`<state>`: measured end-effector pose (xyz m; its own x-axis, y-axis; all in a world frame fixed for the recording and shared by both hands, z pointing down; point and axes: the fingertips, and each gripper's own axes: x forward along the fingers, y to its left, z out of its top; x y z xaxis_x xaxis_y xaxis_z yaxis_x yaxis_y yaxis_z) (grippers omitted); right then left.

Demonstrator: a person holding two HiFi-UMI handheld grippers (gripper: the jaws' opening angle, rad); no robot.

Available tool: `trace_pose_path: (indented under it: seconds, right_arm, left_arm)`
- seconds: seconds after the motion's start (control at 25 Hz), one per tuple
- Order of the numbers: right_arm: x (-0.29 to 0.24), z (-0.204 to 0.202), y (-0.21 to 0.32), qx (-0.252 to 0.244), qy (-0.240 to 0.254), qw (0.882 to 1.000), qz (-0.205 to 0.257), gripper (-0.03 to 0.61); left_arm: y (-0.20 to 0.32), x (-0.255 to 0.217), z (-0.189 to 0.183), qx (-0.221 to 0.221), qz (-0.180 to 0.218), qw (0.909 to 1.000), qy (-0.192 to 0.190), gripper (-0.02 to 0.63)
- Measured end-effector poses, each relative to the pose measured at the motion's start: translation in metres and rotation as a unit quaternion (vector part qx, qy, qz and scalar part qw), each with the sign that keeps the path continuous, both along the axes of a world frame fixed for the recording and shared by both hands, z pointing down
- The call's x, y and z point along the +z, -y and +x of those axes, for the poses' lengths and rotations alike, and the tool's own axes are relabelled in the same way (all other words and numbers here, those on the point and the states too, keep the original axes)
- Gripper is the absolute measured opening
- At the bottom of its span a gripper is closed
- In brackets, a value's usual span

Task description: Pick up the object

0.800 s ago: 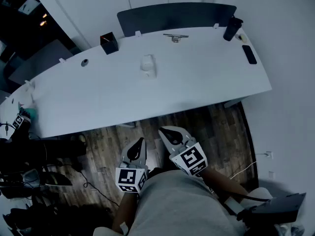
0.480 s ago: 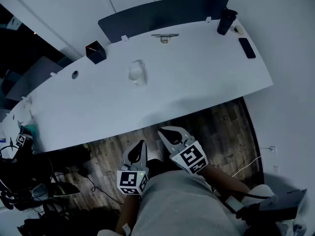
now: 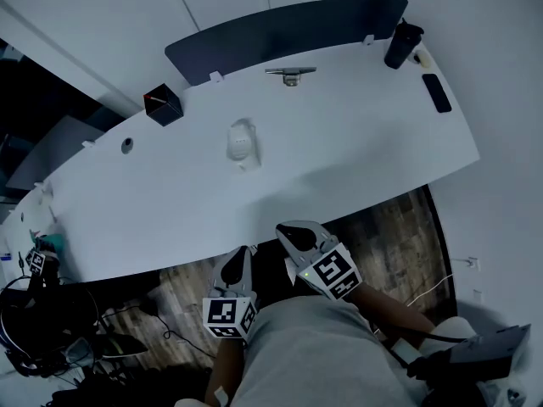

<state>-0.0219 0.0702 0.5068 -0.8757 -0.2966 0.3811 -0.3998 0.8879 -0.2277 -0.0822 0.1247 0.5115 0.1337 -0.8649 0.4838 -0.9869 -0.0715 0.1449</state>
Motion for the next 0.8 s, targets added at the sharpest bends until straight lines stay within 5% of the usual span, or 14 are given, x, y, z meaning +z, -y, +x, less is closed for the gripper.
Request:
trace_pose_path:
  seconds: [0.36, 0.8]
  right_arm:
    - [-0.003, -0.062, 0.067, 0.023, -0.044, 0.999, 0.000, 0.002]
    - [0.010, -0.116, 0.099, 0.046, -0.102, 0.994, -0.016, 0.002]
  left_arm:
    - [0.090, 0.005, -0.069, 0.041, 0.005, 0.9987, -0.029, 0.001]
    - [0.122, 0.032, -0.130, 0.094, -0.031, 0.9922, -0.075, 0.000]
